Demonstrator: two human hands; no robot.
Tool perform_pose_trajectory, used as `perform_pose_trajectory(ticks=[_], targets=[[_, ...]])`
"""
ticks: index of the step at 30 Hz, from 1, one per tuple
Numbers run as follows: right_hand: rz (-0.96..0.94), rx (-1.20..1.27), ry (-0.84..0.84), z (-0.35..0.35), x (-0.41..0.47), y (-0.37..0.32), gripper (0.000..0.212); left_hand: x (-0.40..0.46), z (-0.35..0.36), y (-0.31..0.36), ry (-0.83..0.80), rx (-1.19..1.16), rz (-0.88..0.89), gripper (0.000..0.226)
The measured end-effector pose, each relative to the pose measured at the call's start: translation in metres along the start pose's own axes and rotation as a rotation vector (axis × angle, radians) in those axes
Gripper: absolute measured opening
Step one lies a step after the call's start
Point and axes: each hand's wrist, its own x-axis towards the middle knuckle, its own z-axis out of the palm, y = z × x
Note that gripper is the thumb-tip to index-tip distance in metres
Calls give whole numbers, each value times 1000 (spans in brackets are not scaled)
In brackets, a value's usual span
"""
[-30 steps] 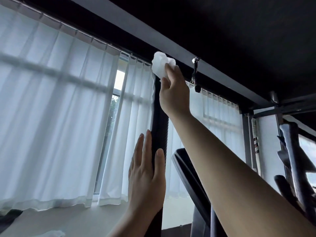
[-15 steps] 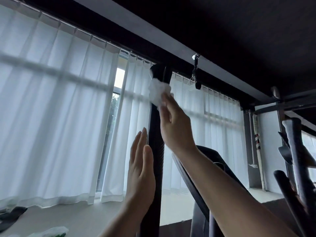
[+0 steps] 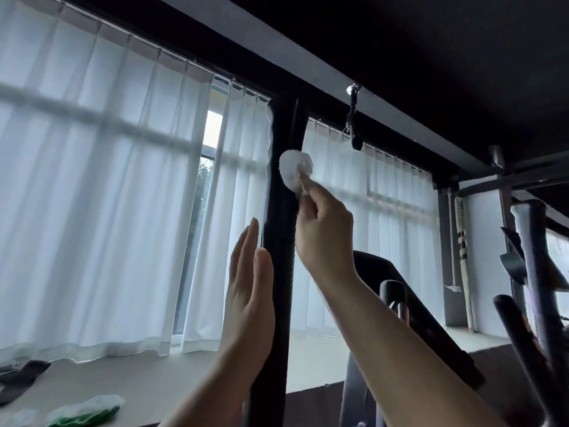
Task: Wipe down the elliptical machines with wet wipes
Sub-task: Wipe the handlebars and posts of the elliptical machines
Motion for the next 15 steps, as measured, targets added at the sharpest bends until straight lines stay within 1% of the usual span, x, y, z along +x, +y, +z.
perform_pose_trajectory(ticks=[4, 7, 10, 13, 15], targets=[[-9, -15, 6, 14, 56, -20, 41, -2, -1, -1, -8, 43, 31, 52], [28, 17, 76, 26, 79, -28, 43, -2, -3, -2, -4, 28, 9, 55], [11, 1, 111, 23, 55, -16, 41, 1, -4, -4, 11, -36, -65, 63], [-3, 13, 79, 14, 14, -1, 39, 1, -3, -2, 2, -38, -65, 65], [-63, 29, 120, 11, -11, 3, 36, -1, -4, -2, -9, -43, -63, 68]])
